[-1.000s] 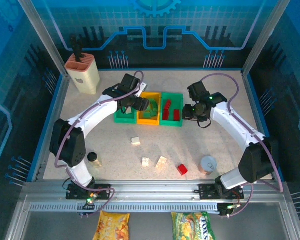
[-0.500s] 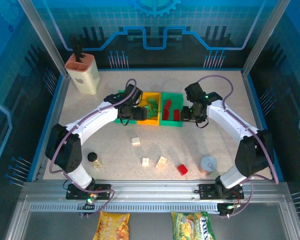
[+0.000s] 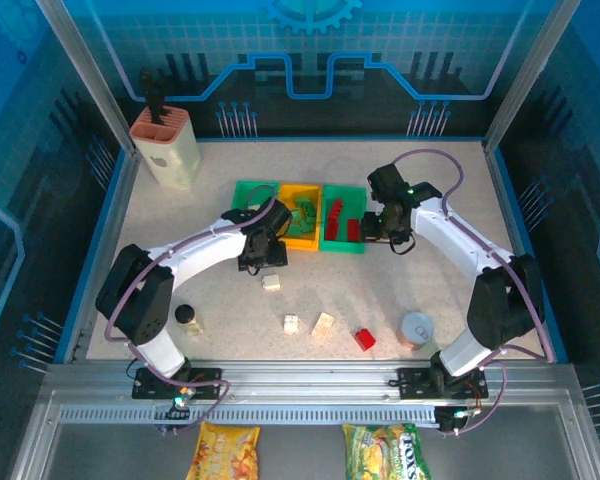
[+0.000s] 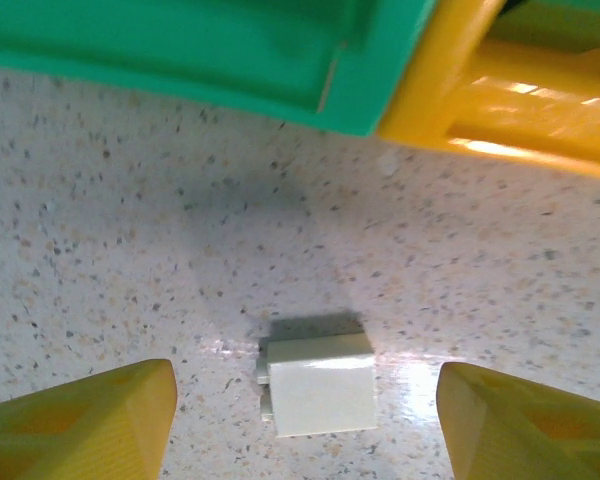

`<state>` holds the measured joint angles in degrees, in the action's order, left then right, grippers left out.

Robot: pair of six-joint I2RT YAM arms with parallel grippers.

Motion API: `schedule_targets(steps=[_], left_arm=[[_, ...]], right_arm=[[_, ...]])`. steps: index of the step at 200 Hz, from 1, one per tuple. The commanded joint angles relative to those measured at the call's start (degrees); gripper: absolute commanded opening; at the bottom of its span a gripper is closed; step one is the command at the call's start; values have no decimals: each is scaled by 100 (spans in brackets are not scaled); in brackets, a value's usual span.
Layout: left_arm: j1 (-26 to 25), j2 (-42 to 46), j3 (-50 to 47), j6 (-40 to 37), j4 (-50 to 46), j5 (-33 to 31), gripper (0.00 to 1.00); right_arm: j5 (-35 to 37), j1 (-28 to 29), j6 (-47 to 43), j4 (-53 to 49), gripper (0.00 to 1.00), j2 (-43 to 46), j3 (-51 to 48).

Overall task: Sort the legos into containers by color
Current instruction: Pick up the lego from the center of the table.

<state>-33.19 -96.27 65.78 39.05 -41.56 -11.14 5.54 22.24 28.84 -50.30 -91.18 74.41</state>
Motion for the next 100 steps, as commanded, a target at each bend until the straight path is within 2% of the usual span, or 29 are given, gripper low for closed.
schedule_targets(steps=[1,100], left_arm=[[-83,-169,-203,338,199,74,70],[-287,-679,-461,418,521,299,66]], right_arm=[[-75,88,-80,-76,46,-84,153],[-71,87,-103,-85,46,-124,91]])
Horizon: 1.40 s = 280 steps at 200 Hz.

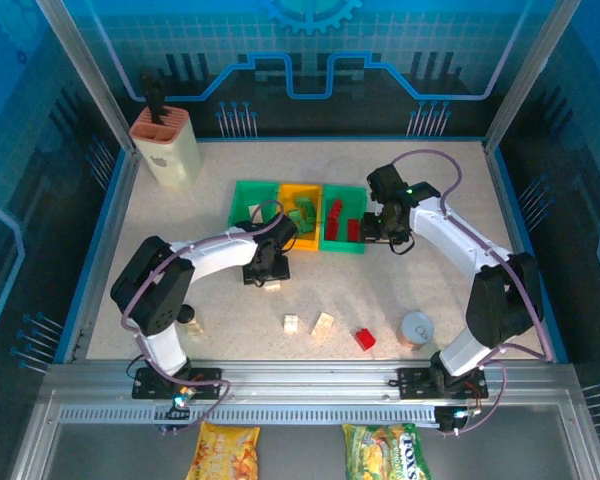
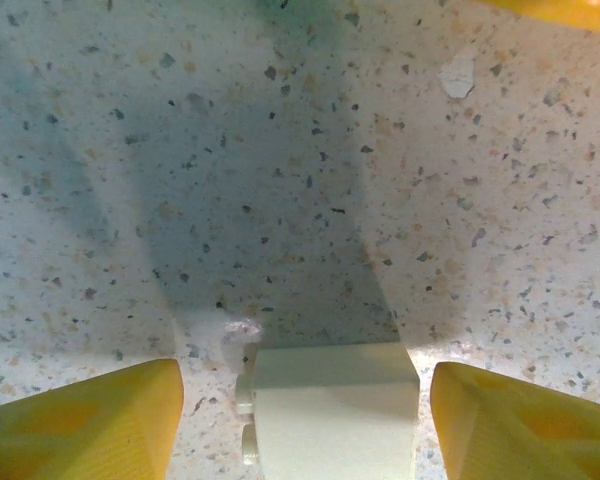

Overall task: Sort the legos into containers by color
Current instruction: Pick up the lego from the center of the table.

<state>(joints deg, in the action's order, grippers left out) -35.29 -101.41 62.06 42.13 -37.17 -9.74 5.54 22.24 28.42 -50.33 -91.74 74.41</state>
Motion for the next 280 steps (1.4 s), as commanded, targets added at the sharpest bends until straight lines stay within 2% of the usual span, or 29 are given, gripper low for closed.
schedule_targets(steps=[1,85,191,280], left_arm=[[-76,-167,-89,111,84,162,66],[-97,-108,-107,85,26,139,48],[-30,361,340,-378,-476,-134,47],[907,568,1286,-1340,-842,-61,47]], right_arm=[[-71,83,-59,-83,46,-65,91],[-71,86,-39,-84,46,-50,91],[-11,88,-46,-118,46,-36,82],[78,52,14,-109,46,115,-49]])
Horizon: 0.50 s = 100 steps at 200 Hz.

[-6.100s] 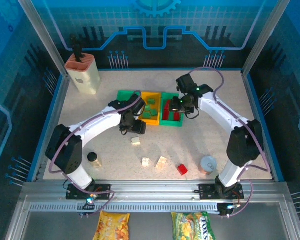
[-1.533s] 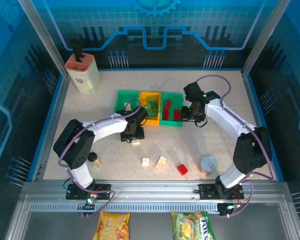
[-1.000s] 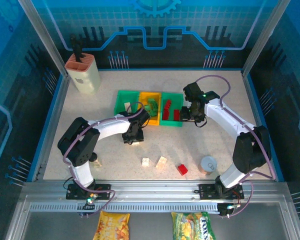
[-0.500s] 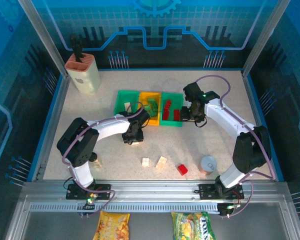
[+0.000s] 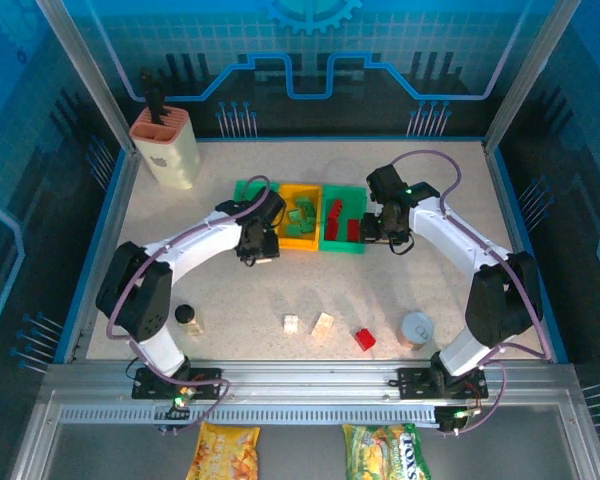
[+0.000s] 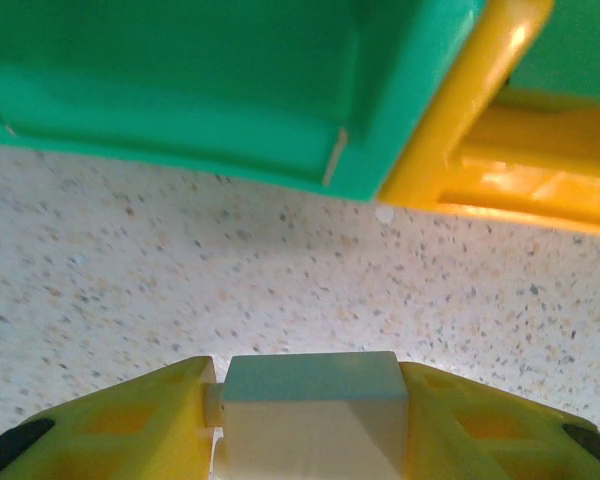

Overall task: Sort the legos into containers by color
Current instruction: Pick up the lego from the center of the table, then place the lego in the container.

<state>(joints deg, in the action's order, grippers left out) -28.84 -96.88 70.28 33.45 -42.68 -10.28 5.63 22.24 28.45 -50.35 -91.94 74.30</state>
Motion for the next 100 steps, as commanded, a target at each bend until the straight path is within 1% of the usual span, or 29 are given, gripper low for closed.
schedule_targets(steps=[1,45,100], left_arm=[[277,107,480,-485,-292,-8,47],[778,-300,1326,-973,-435,-3,47],[1274,-1174,2433,-1301,-426,164,47]], right_arm=[[70,52,12,-111,46,134,-39],[101,39,11,-146,46,259,-71],[123,20,21,-205,46,428,-142]])
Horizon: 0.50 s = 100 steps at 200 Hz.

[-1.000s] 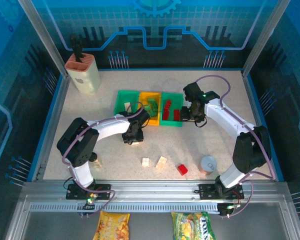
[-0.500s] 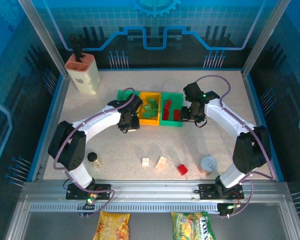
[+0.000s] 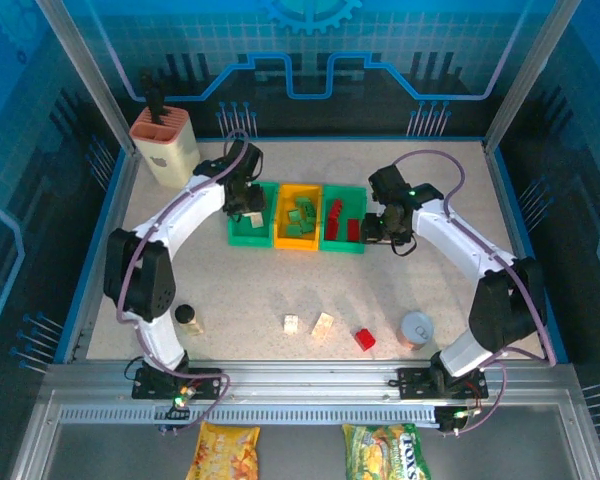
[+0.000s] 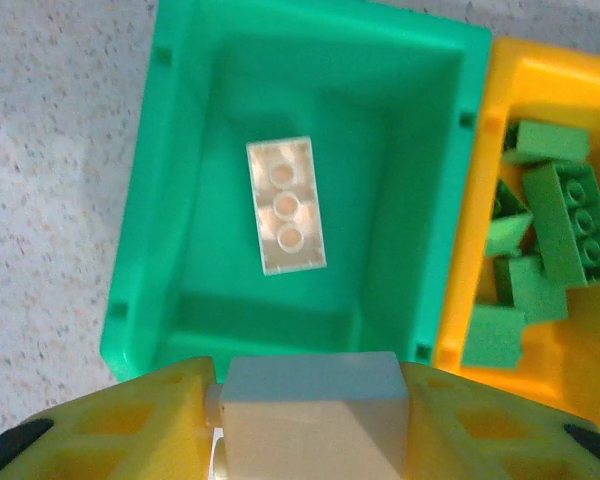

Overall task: Sort the legos into containers by color
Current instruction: Place the lego in the container.

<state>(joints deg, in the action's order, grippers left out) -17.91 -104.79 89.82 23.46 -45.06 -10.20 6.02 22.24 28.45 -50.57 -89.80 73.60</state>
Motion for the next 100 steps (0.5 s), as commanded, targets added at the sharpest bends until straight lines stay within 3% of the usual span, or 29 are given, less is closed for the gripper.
schedule_targets(steps=[1,100], left_arm=[[186,-410,503,-305,-188,161,47],[477,-1951,2000,-443,59,891,48]], right_arm=[[92,23,29,-187,46,220,-82],[175,6,196,-309,46,633,-402]])
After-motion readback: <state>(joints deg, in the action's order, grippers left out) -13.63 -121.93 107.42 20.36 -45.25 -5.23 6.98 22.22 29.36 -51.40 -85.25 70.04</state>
